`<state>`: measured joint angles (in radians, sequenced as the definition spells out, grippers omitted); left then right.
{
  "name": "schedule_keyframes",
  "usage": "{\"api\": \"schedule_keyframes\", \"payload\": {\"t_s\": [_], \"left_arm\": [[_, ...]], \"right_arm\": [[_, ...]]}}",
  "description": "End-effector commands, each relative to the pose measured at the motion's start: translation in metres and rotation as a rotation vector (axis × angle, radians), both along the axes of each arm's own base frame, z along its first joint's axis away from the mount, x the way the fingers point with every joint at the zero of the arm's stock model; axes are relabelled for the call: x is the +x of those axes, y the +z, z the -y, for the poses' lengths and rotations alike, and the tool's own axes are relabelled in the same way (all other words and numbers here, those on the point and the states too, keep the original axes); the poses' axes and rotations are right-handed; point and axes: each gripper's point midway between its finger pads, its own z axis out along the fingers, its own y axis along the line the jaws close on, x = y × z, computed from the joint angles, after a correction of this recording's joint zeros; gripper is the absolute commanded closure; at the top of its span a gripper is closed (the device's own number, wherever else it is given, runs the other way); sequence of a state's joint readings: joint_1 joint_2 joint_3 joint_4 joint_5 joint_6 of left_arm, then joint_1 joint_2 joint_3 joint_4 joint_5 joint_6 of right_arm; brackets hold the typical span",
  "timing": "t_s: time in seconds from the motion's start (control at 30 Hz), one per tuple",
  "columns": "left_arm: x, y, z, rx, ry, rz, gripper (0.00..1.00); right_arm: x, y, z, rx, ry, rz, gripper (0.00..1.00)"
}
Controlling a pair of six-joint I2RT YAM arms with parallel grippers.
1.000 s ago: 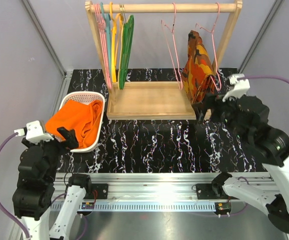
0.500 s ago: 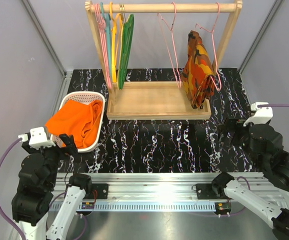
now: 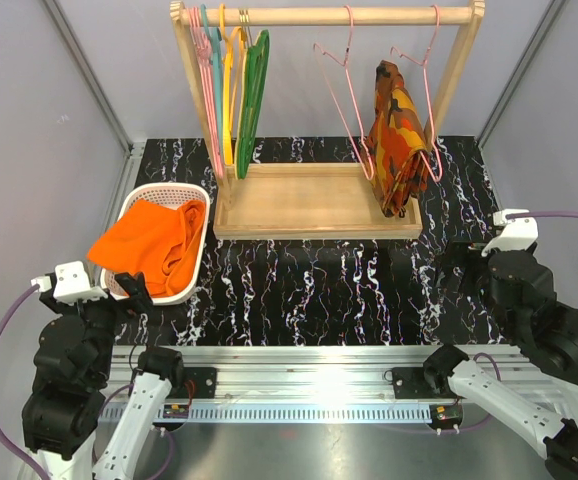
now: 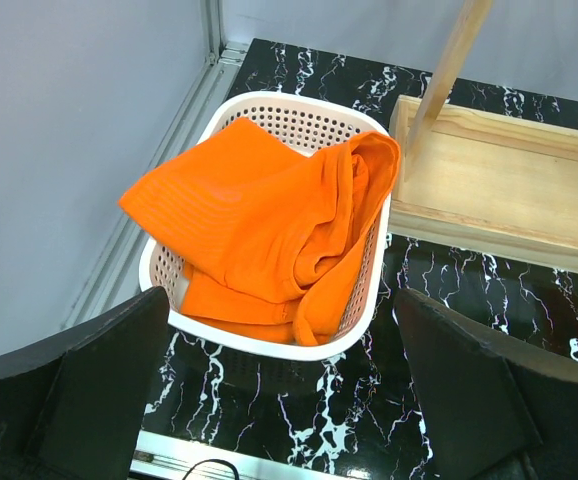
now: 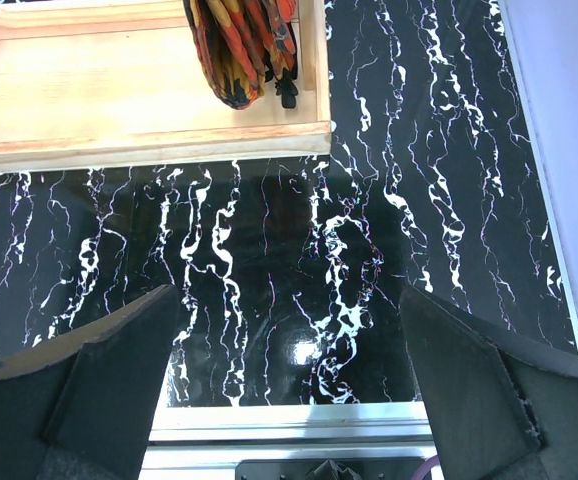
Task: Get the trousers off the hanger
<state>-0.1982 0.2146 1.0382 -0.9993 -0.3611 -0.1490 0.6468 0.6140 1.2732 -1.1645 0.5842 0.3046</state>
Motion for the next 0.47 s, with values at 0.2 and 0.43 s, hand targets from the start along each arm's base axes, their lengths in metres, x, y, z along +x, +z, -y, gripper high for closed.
{"api": "schedule_keyframes", "payload": {"t_s": [0.2,0.43], "left_arm": [[0.0037,0.0074,0.0027,-0.002,-0.015,0.038,0.01],[0.0053,0.0066,0.0033,-0.009,-0.014,0.035,0.01]], "right_arm": [[0.0011,0.0064,0.0037,0.005,-0.014,0.036,0.01],[0.0002,0.0054,0.0037,0.003,-0.009,0.035,0.00]]}}
